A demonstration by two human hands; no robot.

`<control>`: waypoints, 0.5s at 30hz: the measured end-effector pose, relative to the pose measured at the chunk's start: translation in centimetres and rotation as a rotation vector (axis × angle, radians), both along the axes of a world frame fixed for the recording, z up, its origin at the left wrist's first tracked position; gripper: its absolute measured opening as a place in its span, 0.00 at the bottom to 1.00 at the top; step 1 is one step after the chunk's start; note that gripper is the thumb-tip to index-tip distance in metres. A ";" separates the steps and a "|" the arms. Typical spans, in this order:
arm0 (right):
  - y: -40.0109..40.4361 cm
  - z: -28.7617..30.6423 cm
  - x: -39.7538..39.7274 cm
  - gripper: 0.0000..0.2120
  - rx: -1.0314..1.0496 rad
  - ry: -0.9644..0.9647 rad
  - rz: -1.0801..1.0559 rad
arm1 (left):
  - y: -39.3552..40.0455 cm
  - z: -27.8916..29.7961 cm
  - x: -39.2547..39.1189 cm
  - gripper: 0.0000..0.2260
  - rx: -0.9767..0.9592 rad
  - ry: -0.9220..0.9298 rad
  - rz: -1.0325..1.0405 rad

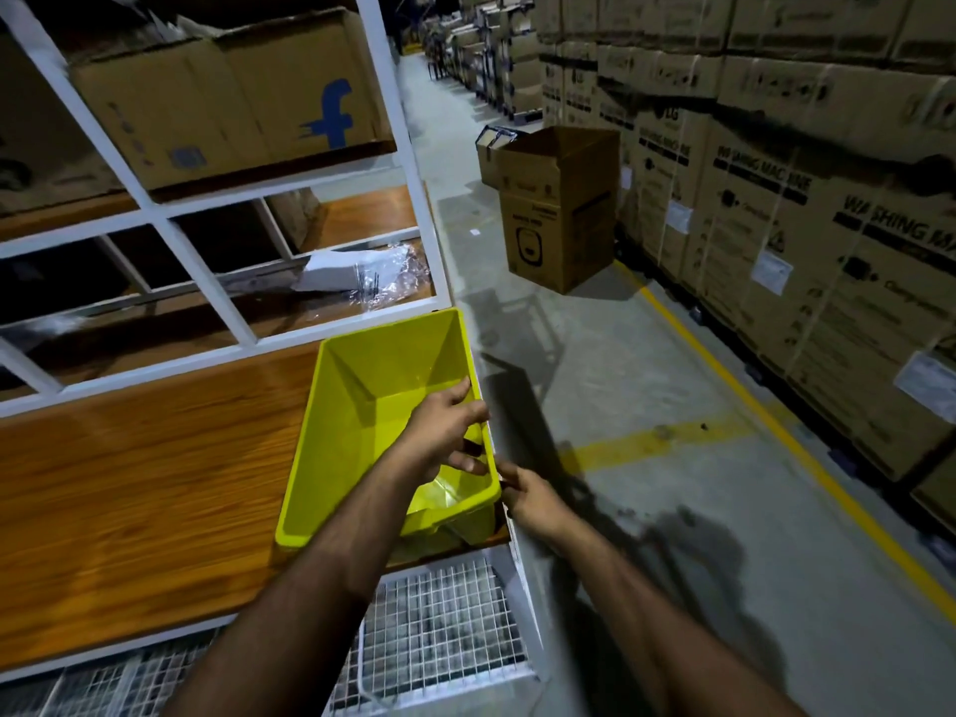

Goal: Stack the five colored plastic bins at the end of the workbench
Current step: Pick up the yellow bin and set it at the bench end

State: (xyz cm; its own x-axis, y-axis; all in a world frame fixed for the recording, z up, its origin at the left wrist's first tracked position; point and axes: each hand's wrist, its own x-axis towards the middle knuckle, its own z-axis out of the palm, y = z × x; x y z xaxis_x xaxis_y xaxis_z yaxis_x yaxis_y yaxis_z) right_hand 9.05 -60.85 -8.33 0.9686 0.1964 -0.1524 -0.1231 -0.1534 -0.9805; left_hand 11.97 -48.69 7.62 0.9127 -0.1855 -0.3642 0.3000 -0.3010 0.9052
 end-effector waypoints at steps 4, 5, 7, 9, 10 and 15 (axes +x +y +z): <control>-0.1 -0.7 0.1 0.25 -0.054 -0.027 0.022 | -0.6 0.1 -0.3 0.29 0.003 0.008 -0.001; -0.2 -0.9 0.2 0.25 -0.059 -0.033 0.029 | -0.7 -0.1 -0.2 0.30 0.004 0.012 0.005; -0.3 -0.8 0.1 0.24 -0.046 -0.028 0.032 | -1.0 -0.2 -0.1 0.31 0.001 0.009 0.014; -0.3 -0.9 0.2 0.23 -0.004 -0.001 0.039 | -1.1 -0.2 0.0 0.31 -0.013 0.014 0.016; -0.4 -1.0 0.3 0.23 0.007 0.016 0.041 | -1.2 -0.2 -0.1 0.31 -0.019 0.016 0.019; -0.2 -1.7 1.0 0.24 -0.056 0.065 0.013 | -1.6 0.3 -0.2 0.30 -0.005 0.007 0.054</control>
